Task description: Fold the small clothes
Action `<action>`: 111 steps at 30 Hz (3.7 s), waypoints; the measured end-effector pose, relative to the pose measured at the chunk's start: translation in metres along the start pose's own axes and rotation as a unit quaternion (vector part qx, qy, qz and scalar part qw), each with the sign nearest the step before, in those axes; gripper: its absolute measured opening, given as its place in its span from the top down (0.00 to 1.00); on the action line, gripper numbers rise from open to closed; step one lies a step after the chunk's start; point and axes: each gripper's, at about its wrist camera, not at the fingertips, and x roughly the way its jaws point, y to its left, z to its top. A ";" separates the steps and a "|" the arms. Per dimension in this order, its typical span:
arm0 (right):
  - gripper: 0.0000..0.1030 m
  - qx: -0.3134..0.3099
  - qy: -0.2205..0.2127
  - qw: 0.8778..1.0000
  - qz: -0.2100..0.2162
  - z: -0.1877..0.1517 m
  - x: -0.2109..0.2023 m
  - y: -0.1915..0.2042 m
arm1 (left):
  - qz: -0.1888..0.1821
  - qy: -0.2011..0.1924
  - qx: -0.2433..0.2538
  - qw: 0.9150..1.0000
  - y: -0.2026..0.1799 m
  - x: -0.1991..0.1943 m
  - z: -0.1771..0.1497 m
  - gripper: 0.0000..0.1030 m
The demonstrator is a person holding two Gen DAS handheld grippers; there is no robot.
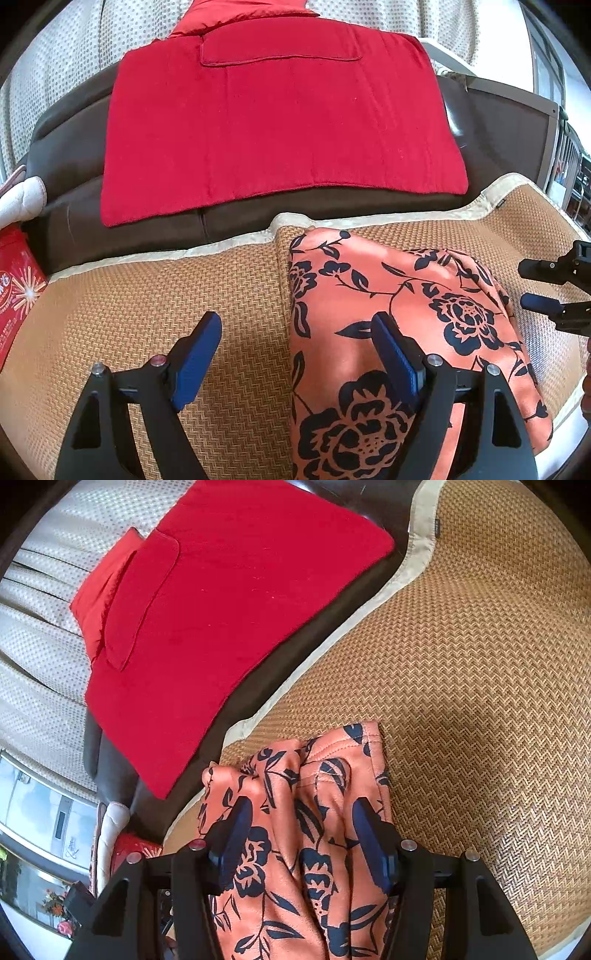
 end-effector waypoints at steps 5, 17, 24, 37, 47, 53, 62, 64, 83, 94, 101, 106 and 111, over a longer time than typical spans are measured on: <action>0.40 -0.004 -0.002 1.000 -0.004 0.000 -0.001 -0.001 | 0.001 0.004 0.002 1.000 -0.003 0.003 0.000 0.19; 0.40 -0.013 -0.001 1.000 -0.020 -0.002 -0.002 0.000 | -0.002 0.010 0.005 1.000 -0.004 0.007 0.000 0.19; 0.40 -0.016 0.002 1.000 -0.025 0.002 -0.004 -0.007 | -0.032 0.035 -0.017 0.999 0.002 0.014 -0.002 0.19; 0.37 0.014 0.049 0.999 -0.014 0.003 0.000 -0.033 | -0.062 0.067 -0.035 0.995 0.011 0.023 -0.003 0.19; 0.37 0.010 0.053 0.998 -0.014 0.003 0.002 -0.031 | -0.054 0.063 -0.023 0.996 0.011 0.024 -0.003 0.19; 0.37 0.011 0.054 0.998 -0.012 0.004 0.006 -0.030 | -0.054 0.064 -0.024 0.996 0.011 0.024 -0.003 0.19; 0.37 0.008 0.059 0.998 -0.011 0.007 0.014 -0.030 | -0.050 0.064 -0.026 0.996 0.012 0.024 -0.002 0.19; 0.37 0.009 0.059 0.998 -0.010 0.008 0.015 -0.032 | -0.049 0.063 -0.025 0.997 0.012 0.024 -0.001 0.19; 0.37 0.011 0.059 0.998 -0.011 0.008 0.010 -0.034 | -0.049 0.063 -0.024 0.996 0.010 0.026 -0.002 0.19; 0.37 0.009 0.060 0.998 -0.009 0.008 0.010 -0.033 | -0.048 0.063 -0.022 0.997 0.011 0.029 -0.002 0.19; 0.37 0.005 0.064 0.998 -0.005 0.010 0.012 -0.031 | -0.048 0.063 -0.021 0.997 0.011 0.028 -0.001 0.19; 0.37 0.000 0.067 0.998 -0.002 0.013 0.017 -0.029 | -0.046 0.061 -0.019 0.997 0.011 0.028 -0.001 0.19; 0.37 0.001 0.069 0.998 -0.001 0.014 0.017 -0.031 | -0.045 0.061 -0.019 0.997 0.010 0.028 -0.002 0.19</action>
